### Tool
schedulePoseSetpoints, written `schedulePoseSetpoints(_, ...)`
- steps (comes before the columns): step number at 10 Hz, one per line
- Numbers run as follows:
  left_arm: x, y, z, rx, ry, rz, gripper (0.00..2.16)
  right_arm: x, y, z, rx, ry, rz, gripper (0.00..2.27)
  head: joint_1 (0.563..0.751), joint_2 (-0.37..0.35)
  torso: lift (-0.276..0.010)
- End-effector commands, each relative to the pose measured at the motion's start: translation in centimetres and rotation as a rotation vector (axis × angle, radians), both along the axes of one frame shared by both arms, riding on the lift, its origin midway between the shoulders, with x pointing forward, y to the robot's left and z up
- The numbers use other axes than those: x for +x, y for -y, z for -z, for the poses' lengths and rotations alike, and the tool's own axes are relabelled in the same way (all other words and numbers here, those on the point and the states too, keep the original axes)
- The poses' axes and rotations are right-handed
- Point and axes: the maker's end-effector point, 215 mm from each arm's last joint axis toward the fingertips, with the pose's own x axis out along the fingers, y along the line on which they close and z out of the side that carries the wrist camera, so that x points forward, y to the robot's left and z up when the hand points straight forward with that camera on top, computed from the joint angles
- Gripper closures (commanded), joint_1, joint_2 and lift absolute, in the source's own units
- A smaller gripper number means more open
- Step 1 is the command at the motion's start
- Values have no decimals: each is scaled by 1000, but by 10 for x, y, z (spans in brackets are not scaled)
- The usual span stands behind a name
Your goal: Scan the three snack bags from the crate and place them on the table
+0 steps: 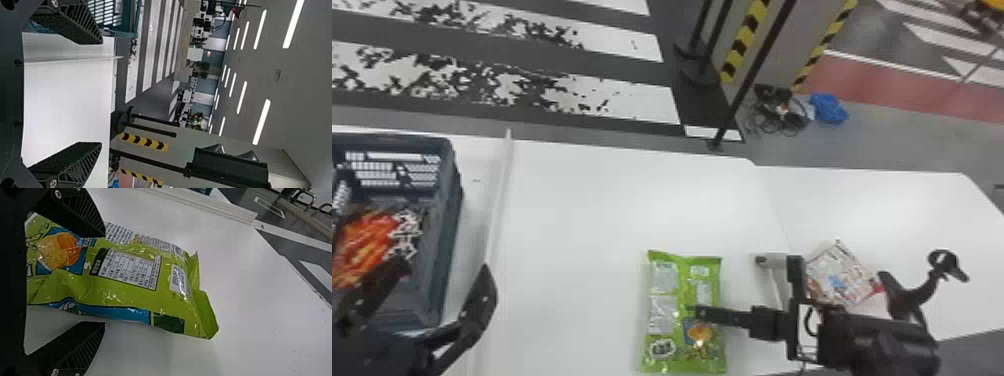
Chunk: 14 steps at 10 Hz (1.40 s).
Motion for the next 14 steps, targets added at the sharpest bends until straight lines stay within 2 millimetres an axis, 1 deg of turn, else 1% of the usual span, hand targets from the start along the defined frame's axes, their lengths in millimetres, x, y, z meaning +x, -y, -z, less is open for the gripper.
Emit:
schedulePoseSetpoints(1,0,-1,2,1,-3,0,73,11,-8,2,-6,50,-38,313,695,-317,-37)
schedulePoseSetpoints(2,0,-1,2,2,-4,-2,73,10,-11,6,-24,55,-58,1531,695,-302,-37)
schedulePoseSetpoints(3,0,-1,2,2,-4,-2,73,13,-10,4,-30,85,-69,2192,695,-296,-37)
schedulePoseSetpoints(6,-1,0,5,0,-10,0,73,10,-1,-4,0,110,-28,2229,695,-297,-37)
schedulePoseSetpoints(7,-1,0,5,0,-10,0,73,9,1,-15,11,122,-17,2229,695,-302,-37)
schedulePoseSetpoints(8,-2,0,6,0,-10,0,73,8,1,-30,41,119,0,2229,695,-309,-37)
schedulePoseSetpoints(9,-1,0,7,0,-12,-1,73,9,5,-54,80,131,29,2226,695,-312,-37)
schedulePoseSetpoints(10,-1,0,9,0,-15,-2,73,13,18,-85,140,148,81,2226,695,-316,-37)
schedulePoseSetpoints(11,0,0,12,1,-18,-4,73,23,44,-112,202,155,173,2226,695,-320,-37)
schedulePoseSetpoints(12,2,1,14,2,-19,-5,73,43,84,-130,216,171,280,2229,695,-341,-37)
schedulePoseSetpoints(13,4,2,16,3,-22,-3,73,64,129,-139,233,180,397,2226,695,-350,-37)
schedulePoseSetpoints(14,4,2,20,5,-28,-2,73,79,177,-129,229,147,551,2229,695,-350,-37)
